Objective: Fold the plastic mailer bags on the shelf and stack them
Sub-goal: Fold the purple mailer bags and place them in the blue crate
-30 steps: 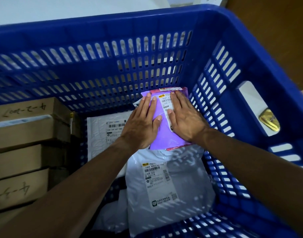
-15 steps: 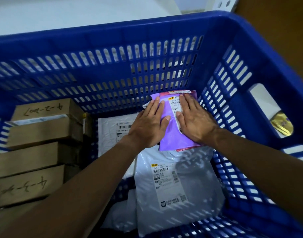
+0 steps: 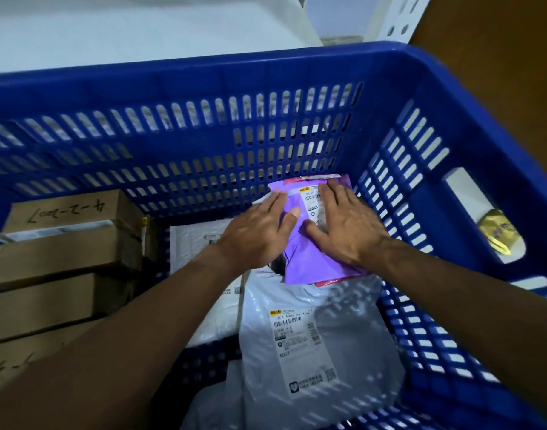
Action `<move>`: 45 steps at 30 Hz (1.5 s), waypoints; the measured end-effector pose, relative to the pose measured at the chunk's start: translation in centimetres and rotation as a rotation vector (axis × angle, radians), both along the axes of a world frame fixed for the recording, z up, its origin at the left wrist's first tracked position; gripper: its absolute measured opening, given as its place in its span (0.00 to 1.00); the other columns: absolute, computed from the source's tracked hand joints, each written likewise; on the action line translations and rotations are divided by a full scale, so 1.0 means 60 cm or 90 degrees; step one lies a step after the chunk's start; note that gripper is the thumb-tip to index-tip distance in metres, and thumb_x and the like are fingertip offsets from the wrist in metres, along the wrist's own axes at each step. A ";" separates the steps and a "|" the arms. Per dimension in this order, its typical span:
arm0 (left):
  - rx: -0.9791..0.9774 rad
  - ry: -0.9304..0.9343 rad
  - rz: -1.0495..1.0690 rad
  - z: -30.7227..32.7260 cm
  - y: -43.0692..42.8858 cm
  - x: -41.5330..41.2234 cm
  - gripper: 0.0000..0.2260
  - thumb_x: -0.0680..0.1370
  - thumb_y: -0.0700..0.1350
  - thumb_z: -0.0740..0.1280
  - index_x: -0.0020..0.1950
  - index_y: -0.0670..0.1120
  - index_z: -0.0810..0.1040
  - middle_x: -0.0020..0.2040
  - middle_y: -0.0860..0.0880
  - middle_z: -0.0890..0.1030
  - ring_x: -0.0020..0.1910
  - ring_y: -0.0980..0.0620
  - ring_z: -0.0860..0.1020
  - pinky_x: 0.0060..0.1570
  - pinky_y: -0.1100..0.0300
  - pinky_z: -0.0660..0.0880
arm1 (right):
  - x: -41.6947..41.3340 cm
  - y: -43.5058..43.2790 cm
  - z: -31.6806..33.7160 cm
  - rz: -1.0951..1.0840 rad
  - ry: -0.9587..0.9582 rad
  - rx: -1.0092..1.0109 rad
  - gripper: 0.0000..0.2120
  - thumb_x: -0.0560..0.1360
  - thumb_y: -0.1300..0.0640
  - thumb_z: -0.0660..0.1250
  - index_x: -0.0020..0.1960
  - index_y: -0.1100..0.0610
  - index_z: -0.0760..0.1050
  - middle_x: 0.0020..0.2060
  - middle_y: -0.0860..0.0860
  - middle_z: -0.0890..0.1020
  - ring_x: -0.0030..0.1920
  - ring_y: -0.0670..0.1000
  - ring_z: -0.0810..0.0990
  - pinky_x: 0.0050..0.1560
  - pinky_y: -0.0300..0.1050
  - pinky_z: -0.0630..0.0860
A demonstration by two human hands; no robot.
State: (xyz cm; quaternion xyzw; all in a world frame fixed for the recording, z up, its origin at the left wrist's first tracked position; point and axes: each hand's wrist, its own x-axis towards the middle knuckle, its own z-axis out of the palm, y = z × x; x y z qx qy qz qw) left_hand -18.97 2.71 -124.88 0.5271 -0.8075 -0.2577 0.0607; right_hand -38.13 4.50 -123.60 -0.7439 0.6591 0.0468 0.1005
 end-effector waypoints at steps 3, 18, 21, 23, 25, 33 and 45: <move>0.034 -0.003 -0.009 0.035 -0.008 0.005 0.28 0.85 0.60 0.49 0.82 0.48 0.55 0.81 0.49 0.59 0.79 0.49 0.60 0.76 0.54 0.56 | 0.005 0.000 0.010 -0.002 0.002 -0.018 0.42 0.77 0.32 0.53 0.79 0.61 0.52 0.77 0.60 0.60 0.76 0.59 0.60 0.75 0.55 0.61; 0.049 -0.016 0.076 0.350 0.051 0.110 0.11 0.83 0.53 0.59 0.59 0.52 0.77 0.52 0.52 0.84 0.49 0.51 0.80 0.51 0.55 0.75 | 0.099 0.034 0.306 -0.010 -0.152 0.036 0.22 0.83 0.37 0.44 0.47 0.52 0.67 0.51 0.55 0.78 0.54 0.59 0.77 0.54 0.52 0.70; 0.065 0.049 0.116 0.453 0.065 0.127 0.10 0.83 0.52 0.59 0.56 0.52 0.78 0.48 0.53 0.84 0.46 0.51 0.81 0.52 0.49 0.78 | 0.118 0.046 0.417 -0.011 -0.189 0.045 0.22 0.83 0.37 0.45 0.45 0.51 0.67 0.45 0.50 0.74 0.50 0.58 0.77 0.52 0.52 0.72; 0.073 0.089 0.122 0.527 0.073 0.133 0.09 0.83 0.51 0.60 0.55 0.51 0.79 0.45 0.54 0.84 0.44 0.53 0.82 0.50 0.49 0.79 | 0.124 0.050 0.497 -0.005 -0.206 0.031 0.21 0.83 0.38 0.49 0.47 0.53 0.70 0.45 0.49 0.75 0.49 0.58 0.78 0.50 0.51 0.73; 0.087 0.106 0.118 0.599 0.086 0.138 0.08 0.83 0.50 0.60 0.54 0.52 0.79 0.44 0.54 0.85 0.42 0.55 0.83 0.49 0.49 0.79 | 0.130 0.052 0.571 -0.004 -0.217 0.014 0.19 0.81 0.39 0.54 0.50 0.53 0.74 0.47 0.51 0.81 0.49 0.58 0.80 0.49 0.50 0.74; 0.082 0.216 0.246 0.962 0.112 0.180 0.09 0.82 0.50 0.62 0.51 0.55 0.83 0.47 0.61 0.84 0.46 0.62 0.81 0.48 0.60 0.77 | 0.165 0.077 0.935 -0.086 -0.345 0.016 0.14 0.81 0.45 0.58 0.51 0.52 0.78 0.38 0.49 0.82 0.45 0.55 0.79 0.45 0.47 0.74; 0.071 0.275 0.275 1.410 0.125 0.253 0.09 0.81 0.46 0.63 0.48 0.52 0.83 0.45 0.57 0.85 0.45 0.56 0.83 0.50 0.53 0.81 | 0.228 0.079 1.375 -0.060 -0.425 0.003 0.13 0.79 0.43 0.58 0.48 0.49 0.78 0.39 0.46 0.84 0.41 0.51 0.82 0.50 0.52 0.79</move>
